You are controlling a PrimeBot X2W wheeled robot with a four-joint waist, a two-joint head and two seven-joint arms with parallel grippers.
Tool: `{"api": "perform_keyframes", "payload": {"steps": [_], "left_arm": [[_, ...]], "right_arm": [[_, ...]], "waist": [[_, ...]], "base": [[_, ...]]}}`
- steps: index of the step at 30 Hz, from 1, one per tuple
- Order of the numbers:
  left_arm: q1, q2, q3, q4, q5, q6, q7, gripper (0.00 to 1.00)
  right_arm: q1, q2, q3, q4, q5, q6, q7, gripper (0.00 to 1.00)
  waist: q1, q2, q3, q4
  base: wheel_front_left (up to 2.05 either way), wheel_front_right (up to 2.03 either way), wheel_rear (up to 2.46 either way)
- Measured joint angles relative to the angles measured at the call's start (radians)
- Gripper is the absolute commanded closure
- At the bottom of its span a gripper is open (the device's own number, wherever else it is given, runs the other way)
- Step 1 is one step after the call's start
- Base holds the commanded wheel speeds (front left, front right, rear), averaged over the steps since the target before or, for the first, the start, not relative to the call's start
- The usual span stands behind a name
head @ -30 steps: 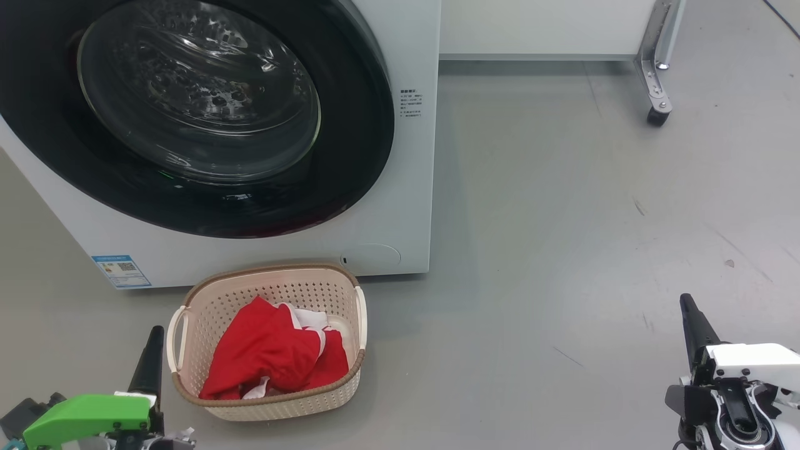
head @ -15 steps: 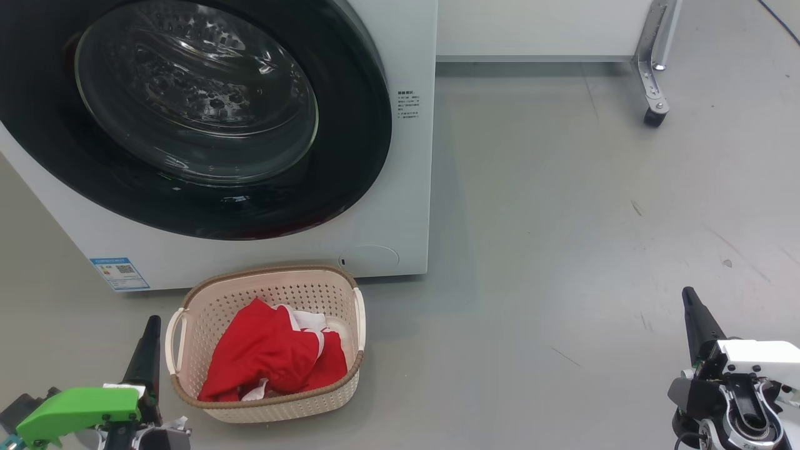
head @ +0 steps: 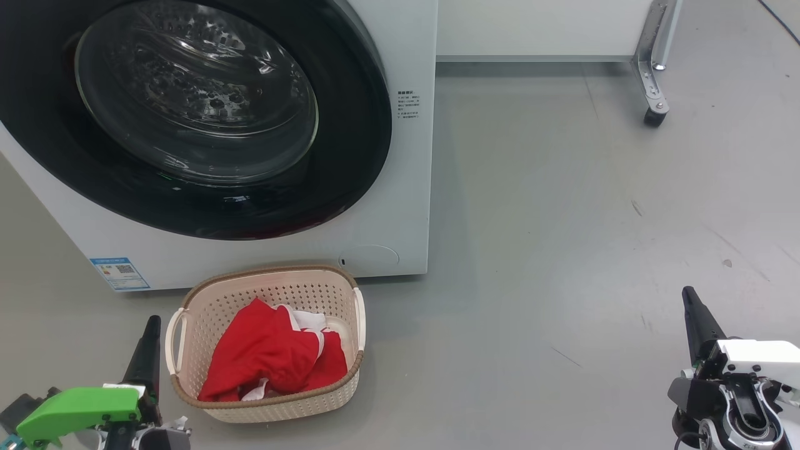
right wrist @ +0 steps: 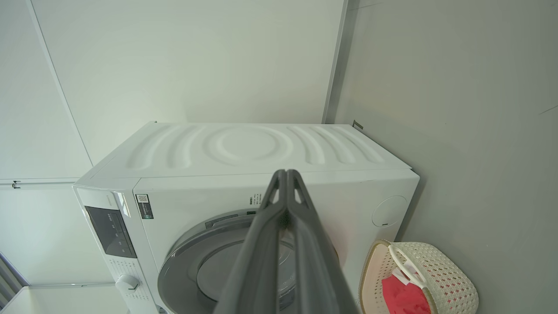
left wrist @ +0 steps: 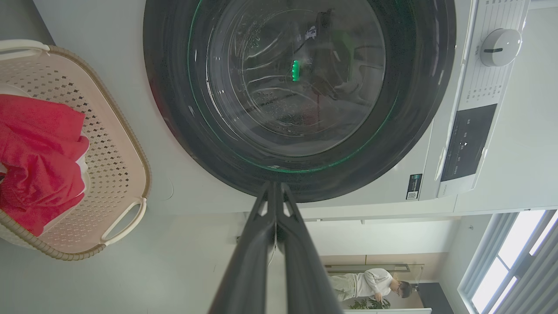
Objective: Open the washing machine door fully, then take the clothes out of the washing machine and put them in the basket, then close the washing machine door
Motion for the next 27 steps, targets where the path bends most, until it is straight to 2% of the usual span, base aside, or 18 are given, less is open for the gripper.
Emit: {"api": "perform_keyframes", "payload": {"steps": [27], "left_arm": [[0.000,0.000,0.000,0.000,0.000,0.000,0.000,1.00]], "right_arm": [[0.000,0.001,0.001,-0.003,0.004,0.000,0.000,1.00]], "waist": [[0.0000,0.0000,0.000,0.000]], "base": [[0.00,0.00,0.00]]}}
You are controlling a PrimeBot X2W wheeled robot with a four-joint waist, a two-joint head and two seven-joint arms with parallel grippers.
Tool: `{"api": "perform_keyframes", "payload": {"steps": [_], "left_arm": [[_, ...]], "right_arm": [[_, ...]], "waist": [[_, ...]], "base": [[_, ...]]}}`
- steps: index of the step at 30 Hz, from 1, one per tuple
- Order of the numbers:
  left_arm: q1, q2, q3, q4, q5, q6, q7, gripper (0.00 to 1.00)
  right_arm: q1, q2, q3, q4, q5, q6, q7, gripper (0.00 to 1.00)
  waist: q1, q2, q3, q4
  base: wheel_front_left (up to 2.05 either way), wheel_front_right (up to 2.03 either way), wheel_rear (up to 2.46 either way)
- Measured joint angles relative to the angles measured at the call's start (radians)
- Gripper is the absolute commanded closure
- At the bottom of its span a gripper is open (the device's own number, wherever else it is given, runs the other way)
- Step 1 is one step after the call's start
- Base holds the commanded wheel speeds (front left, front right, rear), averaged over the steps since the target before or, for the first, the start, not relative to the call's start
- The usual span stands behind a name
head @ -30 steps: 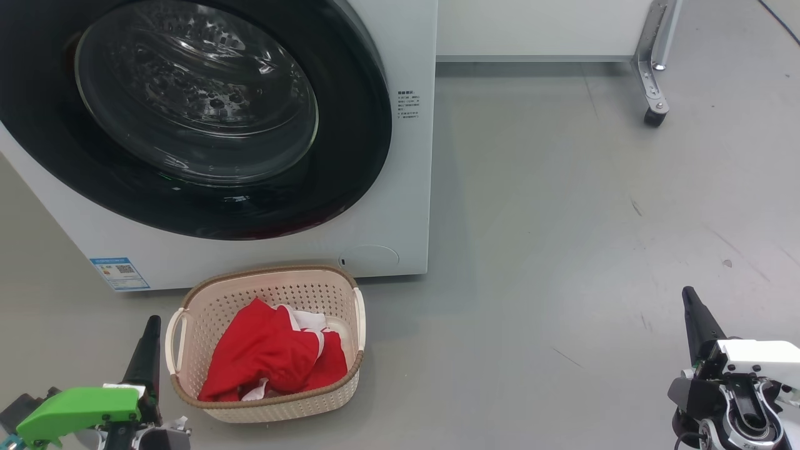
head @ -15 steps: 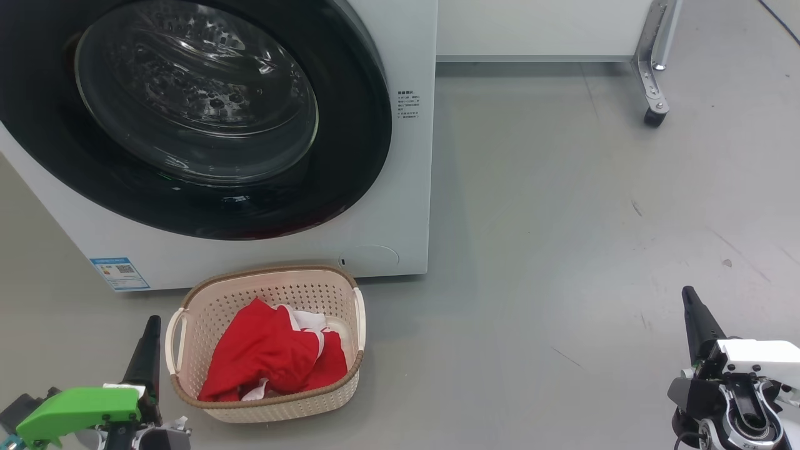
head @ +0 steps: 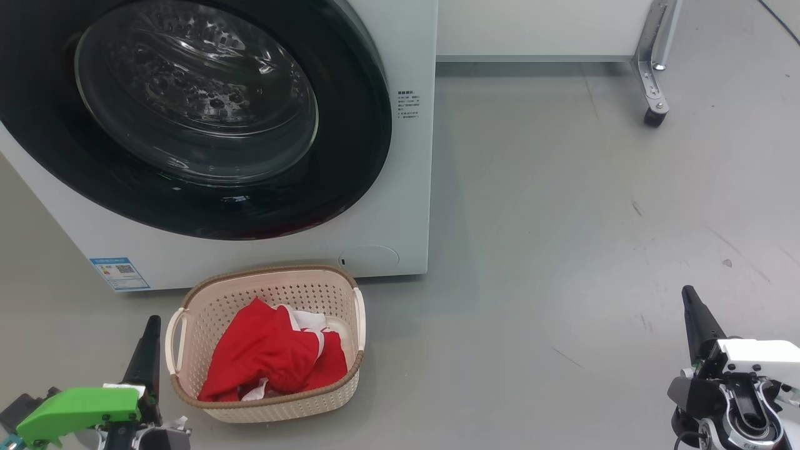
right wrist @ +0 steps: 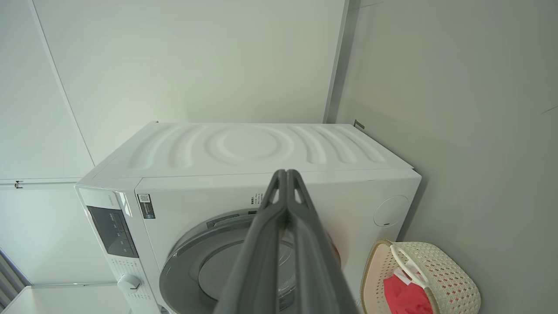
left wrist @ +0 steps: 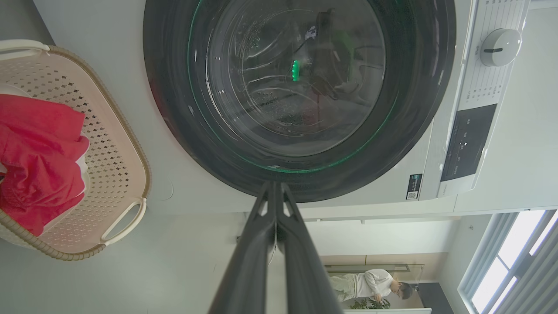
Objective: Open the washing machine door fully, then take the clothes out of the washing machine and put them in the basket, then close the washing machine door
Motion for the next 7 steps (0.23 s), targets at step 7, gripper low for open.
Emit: {"api": "perform_keyframes", "payload": {"steps": [7], "left_arm": [[0.000,0.000,0.000,0.000,0.000,0.000,0.000,1.00]], "right_arm": [[0.000,0.000,0.000,-0.001,0.000,0.000,0.000,1.00]], "waist": [[0.0000,0.0000,0.000,0.000]], "base": [[0.00,0.00,0.00]]}}
